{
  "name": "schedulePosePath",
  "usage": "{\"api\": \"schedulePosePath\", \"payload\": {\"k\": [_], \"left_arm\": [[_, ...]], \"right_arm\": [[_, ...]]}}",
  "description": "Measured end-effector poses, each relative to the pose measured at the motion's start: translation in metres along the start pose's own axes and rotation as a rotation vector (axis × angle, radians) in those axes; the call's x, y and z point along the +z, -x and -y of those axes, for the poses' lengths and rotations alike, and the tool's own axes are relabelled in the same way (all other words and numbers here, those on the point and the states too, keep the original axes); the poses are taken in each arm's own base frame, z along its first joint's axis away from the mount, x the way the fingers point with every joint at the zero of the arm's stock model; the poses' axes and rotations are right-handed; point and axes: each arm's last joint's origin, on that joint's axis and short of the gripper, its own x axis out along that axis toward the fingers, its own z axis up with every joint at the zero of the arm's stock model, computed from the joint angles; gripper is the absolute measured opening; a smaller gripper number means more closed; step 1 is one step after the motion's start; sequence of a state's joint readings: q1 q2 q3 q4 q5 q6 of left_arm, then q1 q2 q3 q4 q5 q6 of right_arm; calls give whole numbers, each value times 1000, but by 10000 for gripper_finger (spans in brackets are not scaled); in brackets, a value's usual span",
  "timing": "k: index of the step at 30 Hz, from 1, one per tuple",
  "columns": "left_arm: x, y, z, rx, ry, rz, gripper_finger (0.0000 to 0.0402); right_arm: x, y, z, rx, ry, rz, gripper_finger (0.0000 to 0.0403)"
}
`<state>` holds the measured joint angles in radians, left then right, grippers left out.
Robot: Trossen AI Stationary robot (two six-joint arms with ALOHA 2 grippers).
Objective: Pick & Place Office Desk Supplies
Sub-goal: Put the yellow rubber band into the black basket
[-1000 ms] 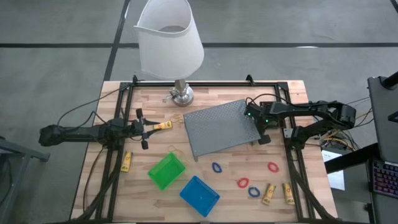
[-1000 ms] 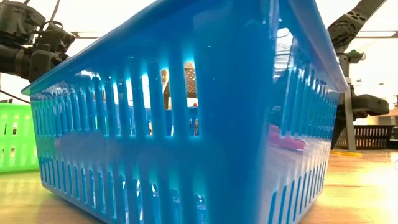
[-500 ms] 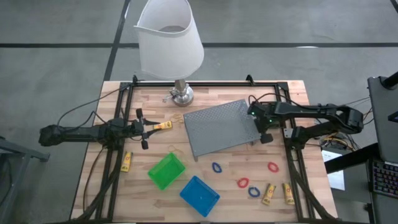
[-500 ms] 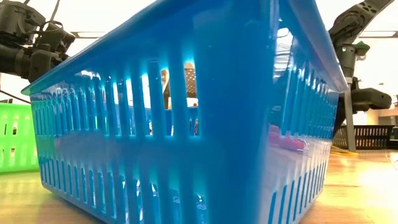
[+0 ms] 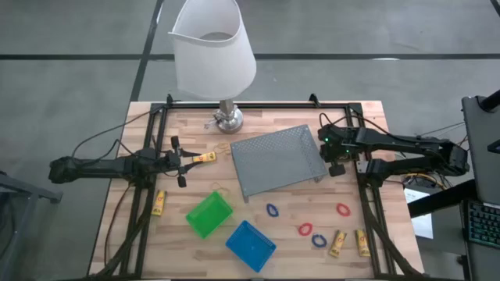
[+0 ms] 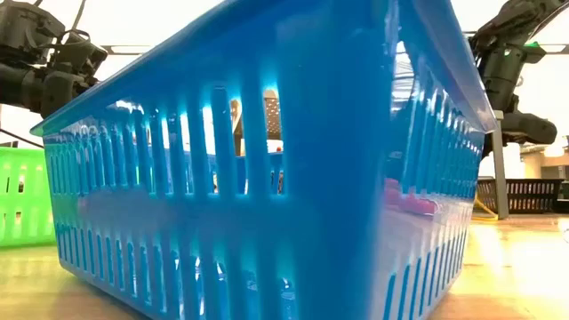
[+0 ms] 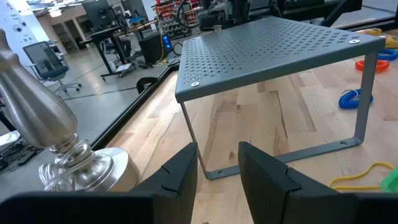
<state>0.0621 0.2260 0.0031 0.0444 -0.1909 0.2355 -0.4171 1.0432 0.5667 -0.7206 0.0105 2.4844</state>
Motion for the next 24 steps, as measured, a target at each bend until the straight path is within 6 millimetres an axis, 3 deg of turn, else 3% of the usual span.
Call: {"api": "schedulePosePath", "payload": {"k": [24], "left_arm": [[0,0,0,0,0,0,118]], "right_arm": [[17,55,5,380,84,-115,8]]}}
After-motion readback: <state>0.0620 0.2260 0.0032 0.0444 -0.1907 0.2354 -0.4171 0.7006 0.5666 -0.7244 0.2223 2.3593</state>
